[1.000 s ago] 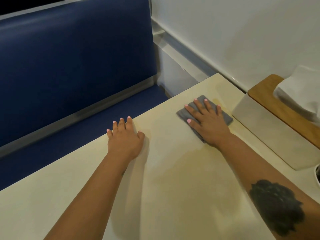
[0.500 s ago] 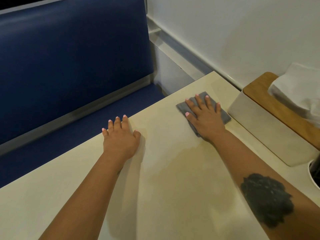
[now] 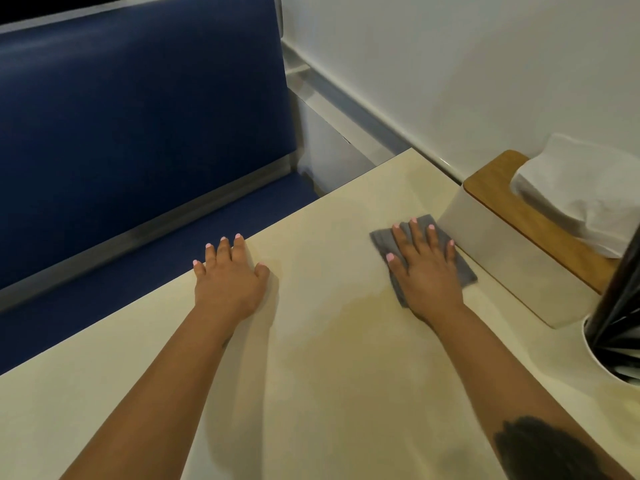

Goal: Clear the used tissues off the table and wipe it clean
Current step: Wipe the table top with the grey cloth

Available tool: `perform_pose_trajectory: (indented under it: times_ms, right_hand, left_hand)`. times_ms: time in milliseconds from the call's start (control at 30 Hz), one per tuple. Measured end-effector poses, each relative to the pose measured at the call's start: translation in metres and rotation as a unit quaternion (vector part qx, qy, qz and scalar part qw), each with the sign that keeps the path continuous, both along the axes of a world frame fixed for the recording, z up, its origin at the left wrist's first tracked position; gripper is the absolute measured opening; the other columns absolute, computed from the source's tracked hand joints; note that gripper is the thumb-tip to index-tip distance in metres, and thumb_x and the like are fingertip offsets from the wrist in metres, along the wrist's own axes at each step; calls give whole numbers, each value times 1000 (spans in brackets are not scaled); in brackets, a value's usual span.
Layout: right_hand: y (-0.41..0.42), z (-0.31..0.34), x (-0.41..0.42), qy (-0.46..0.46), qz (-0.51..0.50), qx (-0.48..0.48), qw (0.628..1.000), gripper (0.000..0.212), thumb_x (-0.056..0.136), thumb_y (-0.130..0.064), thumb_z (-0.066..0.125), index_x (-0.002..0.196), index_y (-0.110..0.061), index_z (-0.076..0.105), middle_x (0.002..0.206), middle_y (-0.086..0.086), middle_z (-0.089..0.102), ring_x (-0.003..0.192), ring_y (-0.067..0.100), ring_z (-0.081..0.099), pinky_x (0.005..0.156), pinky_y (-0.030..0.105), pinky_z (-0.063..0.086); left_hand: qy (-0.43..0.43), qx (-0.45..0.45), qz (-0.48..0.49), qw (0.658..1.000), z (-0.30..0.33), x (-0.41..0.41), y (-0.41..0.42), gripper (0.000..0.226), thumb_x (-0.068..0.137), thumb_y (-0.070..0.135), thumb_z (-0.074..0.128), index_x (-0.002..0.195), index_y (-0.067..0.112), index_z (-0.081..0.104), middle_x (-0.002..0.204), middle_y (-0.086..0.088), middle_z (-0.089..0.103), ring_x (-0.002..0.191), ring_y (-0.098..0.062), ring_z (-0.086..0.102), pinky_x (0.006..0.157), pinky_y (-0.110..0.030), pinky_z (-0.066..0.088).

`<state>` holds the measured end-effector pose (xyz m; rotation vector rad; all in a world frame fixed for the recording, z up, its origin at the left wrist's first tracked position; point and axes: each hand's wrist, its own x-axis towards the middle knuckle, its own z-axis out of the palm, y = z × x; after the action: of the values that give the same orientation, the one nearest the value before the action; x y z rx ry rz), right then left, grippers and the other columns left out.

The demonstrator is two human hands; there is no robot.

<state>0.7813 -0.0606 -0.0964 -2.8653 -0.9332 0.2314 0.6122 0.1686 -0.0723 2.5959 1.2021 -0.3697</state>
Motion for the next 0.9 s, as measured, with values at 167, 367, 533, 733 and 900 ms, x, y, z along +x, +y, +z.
perform_pose_trajectory:
  times_ms: [167, 367, 533, 733, 900]
  right_hand:
    - [-29, 0, -14, -10, -50, 112, 992, 50, 99, -38, 27, 144, -20, 35, 155, 5, 26, 145, 24, 16, 117, 40, 2]
    - [-39, 4, -23, 30, -87, 139, 986, 43, 100, -18, 40, 143, -15, 38, 153, 8, 29, 144, 24, 19, 117, 40, 6]
    - [-46, 9, -26, 18, -132, 120, 984, 42, 96, -16, 46, 138, -13, 42, 147, 10, 40, 139, 27, 29, 116, 48, 17]
    - [-2, 10, -6, 16, -101, 85, 991, 40, 93, -25, 48, 132, -15, 44, 148, 9, 36, 135, 32, 29, 112, 55, 18]
    - [-21, 7, -10, 28, -42, 90, 995, 48, 99, -40, 24, 146, -32, 28, 158, 0, 16, 144, 25, 11, 116, 47, 3]
  left_hand:
    - [12, -3, -7, 1000, 2, -1, 1, 61, 99, 41, 21, 150, 17, -4, 158, -7, -5, 145, -29, -8, 116, -47, 0]
    - [15, -16, -11, 1000, 5, 0, 3, 61, 100, 41, 22, 150, 17, -4, 158, -7, -5, 145, -29, -7, 116, -47, 0]
    - [15, -13, -13, 1000, 3, -1, 3, 63, 99, 42, 23, 150, 18, -5, 158, -7, -6, 145, -28, -8, 116, -47, 0]
    - [13, -10, -10, 1000, 1, 0, 2, 64, 99, 42, 24, 150, 17, -4, 158, -7, -5, 145, -29, -8, 116, -48, -1]
    - [12, -4, -11, 1000, 0, -1, 2, 64, 99, 42, 24, 150, 18, -4, 158, -7, -5, 145, -30, -8, 116, -49, -1]
